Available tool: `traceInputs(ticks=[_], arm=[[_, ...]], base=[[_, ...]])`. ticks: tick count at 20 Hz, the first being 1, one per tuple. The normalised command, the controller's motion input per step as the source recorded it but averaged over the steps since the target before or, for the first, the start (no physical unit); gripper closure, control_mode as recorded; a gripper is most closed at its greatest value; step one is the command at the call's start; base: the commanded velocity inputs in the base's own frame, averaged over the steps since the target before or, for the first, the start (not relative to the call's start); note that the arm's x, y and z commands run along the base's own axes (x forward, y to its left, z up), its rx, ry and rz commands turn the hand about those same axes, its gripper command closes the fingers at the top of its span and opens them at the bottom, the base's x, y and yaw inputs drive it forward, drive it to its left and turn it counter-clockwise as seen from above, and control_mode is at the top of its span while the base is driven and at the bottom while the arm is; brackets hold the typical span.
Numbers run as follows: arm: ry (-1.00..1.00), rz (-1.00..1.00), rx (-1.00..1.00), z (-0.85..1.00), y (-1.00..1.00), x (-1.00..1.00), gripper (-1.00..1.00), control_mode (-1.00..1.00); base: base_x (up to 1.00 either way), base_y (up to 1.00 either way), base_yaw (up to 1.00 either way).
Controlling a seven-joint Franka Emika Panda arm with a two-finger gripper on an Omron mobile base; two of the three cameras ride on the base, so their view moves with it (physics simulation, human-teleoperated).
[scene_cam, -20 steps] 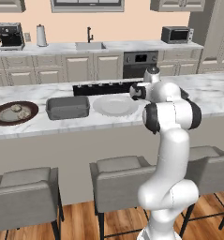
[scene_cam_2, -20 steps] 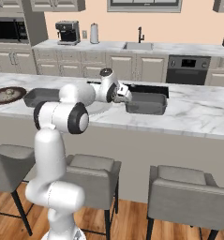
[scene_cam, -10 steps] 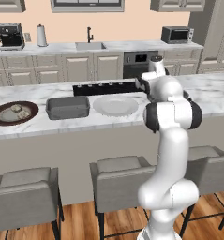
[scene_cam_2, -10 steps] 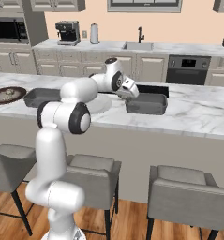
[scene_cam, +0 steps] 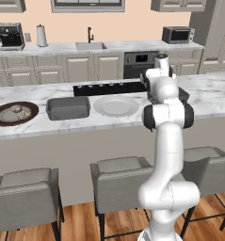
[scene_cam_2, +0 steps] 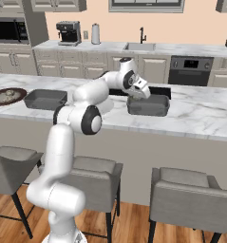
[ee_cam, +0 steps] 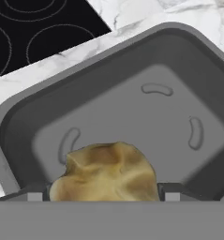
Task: Place two dumplings into each of the tupperware containers and then place the containers in the fridge.
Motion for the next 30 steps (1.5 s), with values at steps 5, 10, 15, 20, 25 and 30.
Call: traceInputs(ticks=[5,10,15,20,25,30], arm=[[0.04,0.00,0.00,-0.13,-0.03,0.28,-1.00,-1.00],[0.08,0.00,0.00,-0.28,0.00,0.01,-1.00,-1.00],[0.01,0.03,0.00,-0.49,0.56,-0.73,-1.00,-1.00],[-0.08,0.07,0.04,0.03,0.35,-0.49,-1.00,-1.00],[-0.01,0.04,0.06,0.07,0.08,-0.45,-1.00,-1.00],[0.08,0.10,0.07,-0.11,0.29,-0.38,-1.00,-1.00]], base=[[0.00,0.00,0.00],[0.00,0.00,0.00],[0.00,0.00,0.00],[0.00,0.00,0.00],[0.00,0.00,0.00],[0.00,0.00,0.00]])
